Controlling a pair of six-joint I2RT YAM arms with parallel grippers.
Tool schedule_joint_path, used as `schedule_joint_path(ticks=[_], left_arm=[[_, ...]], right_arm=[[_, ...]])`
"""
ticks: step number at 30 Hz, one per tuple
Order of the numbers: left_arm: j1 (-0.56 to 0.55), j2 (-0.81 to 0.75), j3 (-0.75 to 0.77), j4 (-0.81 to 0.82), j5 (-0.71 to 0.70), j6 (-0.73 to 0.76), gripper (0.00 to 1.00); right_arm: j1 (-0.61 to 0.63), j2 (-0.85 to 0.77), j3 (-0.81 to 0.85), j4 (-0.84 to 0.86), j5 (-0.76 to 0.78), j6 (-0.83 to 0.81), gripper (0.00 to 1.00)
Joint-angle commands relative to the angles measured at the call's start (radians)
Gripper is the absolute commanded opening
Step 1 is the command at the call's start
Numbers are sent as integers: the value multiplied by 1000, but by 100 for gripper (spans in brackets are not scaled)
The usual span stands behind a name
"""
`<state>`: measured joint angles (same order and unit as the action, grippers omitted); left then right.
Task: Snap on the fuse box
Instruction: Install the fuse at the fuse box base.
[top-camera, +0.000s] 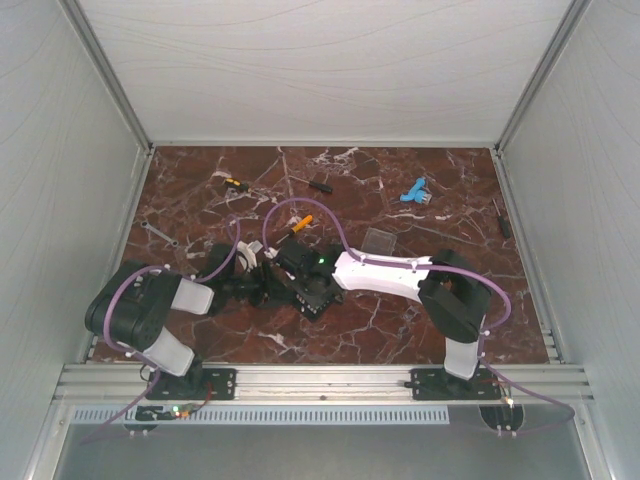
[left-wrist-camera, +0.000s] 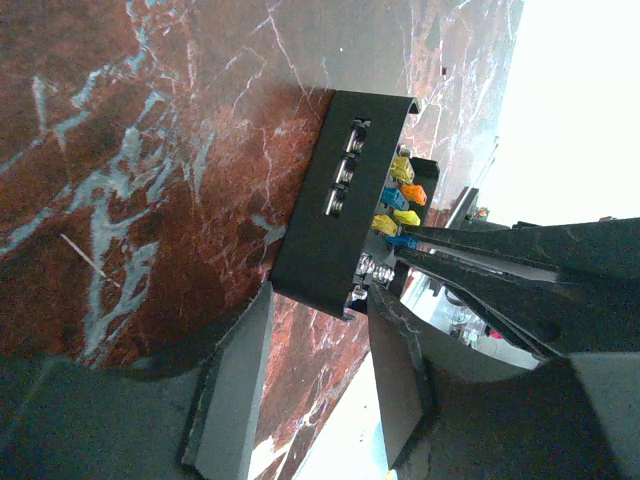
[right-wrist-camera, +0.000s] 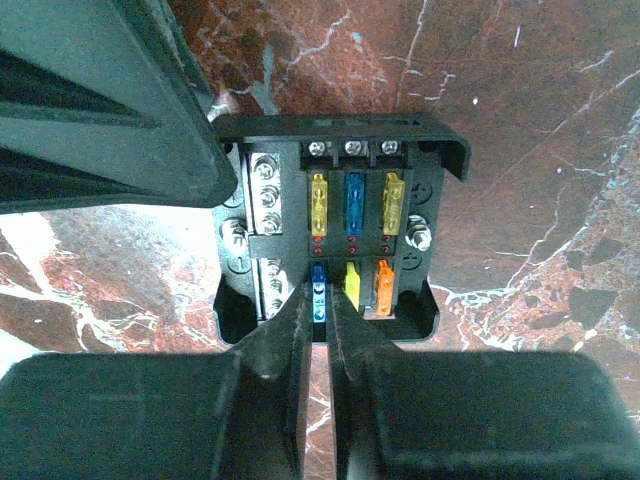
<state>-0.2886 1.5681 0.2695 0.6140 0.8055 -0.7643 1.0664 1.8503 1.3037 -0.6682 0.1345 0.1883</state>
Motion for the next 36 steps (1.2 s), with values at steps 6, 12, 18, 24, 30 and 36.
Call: schedule_joint_path(ticks=[6,12,18,24,30,36], left_arm=[[5,14,16,40,11,2,43],[5,14,16,40,9,4,43],[4,13,14,40,10,3,44],[5,15,14,43,11,0,43],[5,20,14,49,13,-3,43],[4,13,10,53,17,-6,43]], right_arm=[[-43,-15,-26,-8,-97,-32,0],[-59,23,-24,-27,-129,-32,0],[-88,56,-40,-37,-129,-26,0],[-88,120,-59,-27,-89,-24,0],[-57,168,-26,-80,-28,-30,0],[-10,67,24,-79,-55,-35,7]])
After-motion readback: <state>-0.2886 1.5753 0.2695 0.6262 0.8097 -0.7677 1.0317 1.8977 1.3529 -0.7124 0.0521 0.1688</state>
